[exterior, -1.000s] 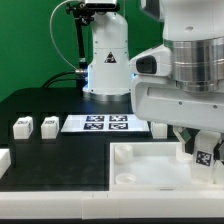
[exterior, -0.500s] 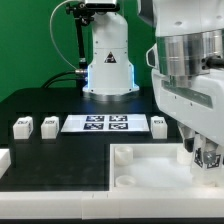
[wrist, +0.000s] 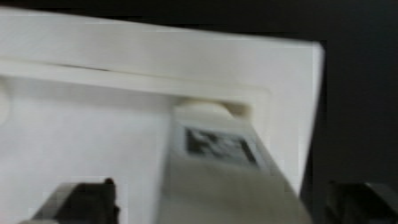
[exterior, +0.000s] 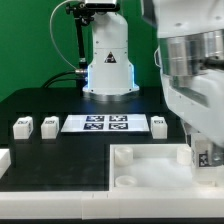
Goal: Assemble one leg
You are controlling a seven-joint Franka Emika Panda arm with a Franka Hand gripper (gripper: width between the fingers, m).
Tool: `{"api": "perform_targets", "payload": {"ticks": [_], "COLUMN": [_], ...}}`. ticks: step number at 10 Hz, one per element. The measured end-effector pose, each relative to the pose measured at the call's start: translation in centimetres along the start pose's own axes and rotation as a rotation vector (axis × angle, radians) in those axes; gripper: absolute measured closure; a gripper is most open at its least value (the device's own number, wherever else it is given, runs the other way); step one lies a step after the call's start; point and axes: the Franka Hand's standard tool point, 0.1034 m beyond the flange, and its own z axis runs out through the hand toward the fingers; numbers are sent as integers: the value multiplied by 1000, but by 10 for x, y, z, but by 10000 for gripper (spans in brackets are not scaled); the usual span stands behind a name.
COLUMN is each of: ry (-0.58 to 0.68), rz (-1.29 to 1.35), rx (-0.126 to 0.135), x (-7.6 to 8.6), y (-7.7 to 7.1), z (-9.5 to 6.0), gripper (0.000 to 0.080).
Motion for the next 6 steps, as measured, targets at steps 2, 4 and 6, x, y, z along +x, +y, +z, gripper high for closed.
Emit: {"api": "perform_targets", "payload": {"ticks": [2, 4, 6], "ry": [-3, 33, 56], "rz": [-176, -531, -776], "rx": [6, -16, -27], "x": [3, 6, 6], "y": [0, 0, -4], "z": [1, -1, -2], "gripper": [159, 151, 153]}}
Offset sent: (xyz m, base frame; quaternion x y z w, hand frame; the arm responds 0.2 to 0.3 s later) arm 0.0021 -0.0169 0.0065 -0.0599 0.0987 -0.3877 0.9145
